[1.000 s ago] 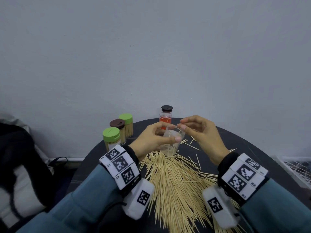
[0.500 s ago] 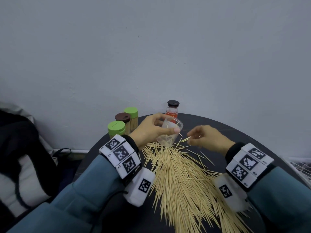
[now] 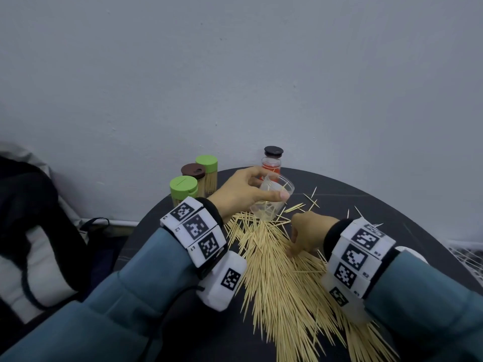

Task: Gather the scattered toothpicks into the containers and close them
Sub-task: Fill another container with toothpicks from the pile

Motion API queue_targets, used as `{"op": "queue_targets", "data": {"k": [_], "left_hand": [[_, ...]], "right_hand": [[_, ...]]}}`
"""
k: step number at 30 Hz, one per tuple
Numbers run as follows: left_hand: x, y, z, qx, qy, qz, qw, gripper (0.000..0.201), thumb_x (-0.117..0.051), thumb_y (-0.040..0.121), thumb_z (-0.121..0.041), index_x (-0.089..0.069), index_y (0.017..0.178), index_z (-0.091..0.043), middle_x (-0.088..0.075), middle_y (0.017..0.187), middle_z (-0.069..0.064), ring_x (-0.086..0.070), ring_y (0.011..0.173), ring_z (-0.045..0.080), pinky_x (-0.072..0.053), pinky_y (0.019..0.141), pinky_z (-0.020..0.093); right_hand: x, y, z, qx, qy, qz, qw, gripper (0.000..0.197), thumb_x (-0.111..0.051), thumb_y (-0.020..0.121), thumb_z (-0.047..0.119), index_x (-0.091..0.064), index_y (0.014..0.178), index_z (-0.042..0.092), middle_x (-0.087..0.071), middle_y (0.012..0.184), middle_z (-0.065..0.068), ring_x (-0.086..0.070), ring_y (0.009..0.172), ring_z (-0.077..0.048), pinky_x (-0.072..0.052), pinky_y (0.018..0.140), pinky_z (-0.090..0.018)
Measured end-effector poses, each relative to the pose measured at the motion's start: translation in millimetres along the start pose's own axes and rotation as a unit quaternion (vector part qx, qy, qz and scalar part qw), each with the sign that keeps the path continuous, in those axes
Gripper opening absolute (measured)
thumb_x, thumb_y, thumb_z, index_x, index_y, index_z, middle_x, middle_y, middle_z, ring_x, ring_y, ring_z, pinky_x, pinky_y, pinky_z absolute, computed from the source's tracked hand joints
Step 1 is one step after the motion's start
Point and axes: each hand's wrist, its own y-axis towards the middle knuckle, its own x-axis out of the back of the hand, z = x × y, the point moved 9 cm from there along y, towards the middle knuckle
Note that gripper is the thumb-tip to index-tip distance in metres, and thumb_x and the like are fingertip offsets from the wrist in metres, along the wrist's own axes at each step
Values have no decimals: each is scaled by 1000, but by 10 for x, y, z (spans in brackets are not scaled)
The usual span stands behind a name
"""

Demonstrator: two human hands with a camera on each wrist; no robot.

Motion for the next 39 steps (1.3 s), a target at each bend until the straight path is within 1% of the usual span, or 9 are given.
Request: {"op": "queue_targets", "data": {"k": [8,10,13,16,18,21,25,32,39], "left_hand": [[-24,-28,-16,0,4,3,1000,39,-76,78,-18,-59,113,-21,-65,112,8,-61,90,12,-46,55,15],[-36,-30,-10,-1,9,6,1000,40,-77,77,-20,-59,113,-22,-65,113,8,-62,93,13,-46,58,17],[-48,-38,-2,-1,12,9,1000,42,-77,77,-20,-60,116,-20,-65,109,6,-61,93,13,-46,61,19],[-46,-45,-6,-4,14,8,1000,43,-77,77,-19,-60,117,-19,-65,105,4,-61,92,12,-47,63,22],[-40,-44,-7,-5,14,7,1000,42,-77,77,-20,-60,116,-19,-65,107,6,-61,92,13,-47,64,23],[-29,-39,-2,-6,15,5,1000,44,-78,76,-20,-61,117,-18,-66,111,9,-62,94,15,-48,66,24],[-28,-40,8,-6,18,5,1000,47,-78,76,-20,-61,119,-17,-66,106,5,-62,90,12,-46,63,21],[-89,-56,67,10,41,26,999,45,-77,76,-19,-61,119,-17,-66,107,6,-62,90,11,-48,64,22],[-122,-55,142,24,70,36,997,42,-76,76,-21,-62,116,-19,-63,101,1,-59,89,7,-53,70,25]], "right_hand": [[10,-45,48,-8,18,10,1000,40,-66,86,22,-55,118,2,-52,96,-6,-48,74,-15,-36,54,-16],[14,-38,49,-12,20,8,1000,38,-65,86,21,-56,118,1,-53,96,-6,-51,69,-14,-42,57,-18],[18,-14,19,-15,39,-3,999,40,-68,84,19,-56,118,0,-60,107,-12,-57,90,-20,-50,73,-27],[48,-4,-50,-25,56,-18,998,43,-70,82,21,-56,117,2,-61,116,-14,-59,97,-23,-51,75,-29],[71,7,-140,-38,76,-26,996,34,-71,81,22,-60,107,4,-63,103,-11,-61,93,-23,-51,80,-31],[133,1,-295,-35,151,-51,987,21,-73,79,24,-58,70,13,-58,67,1,-56,62,-12,-48,59,-21],[249,-84,-468,-13,283,-99,954,19,-75,78,21,-69,81,3,-62,62,1,-57,47,-3,-42,43,-9],[405,-167,-734,35,496,-211,842,31,-77,72,8,-64,96,-7,-69,89,-21,-69,66,-18,-54,55,-17],[659,-313,-799,96,569,-314,754,27,-74,73,1,-65,95,-12,-69,79,-16,-68,57,-11,-55,55,-17]]}}
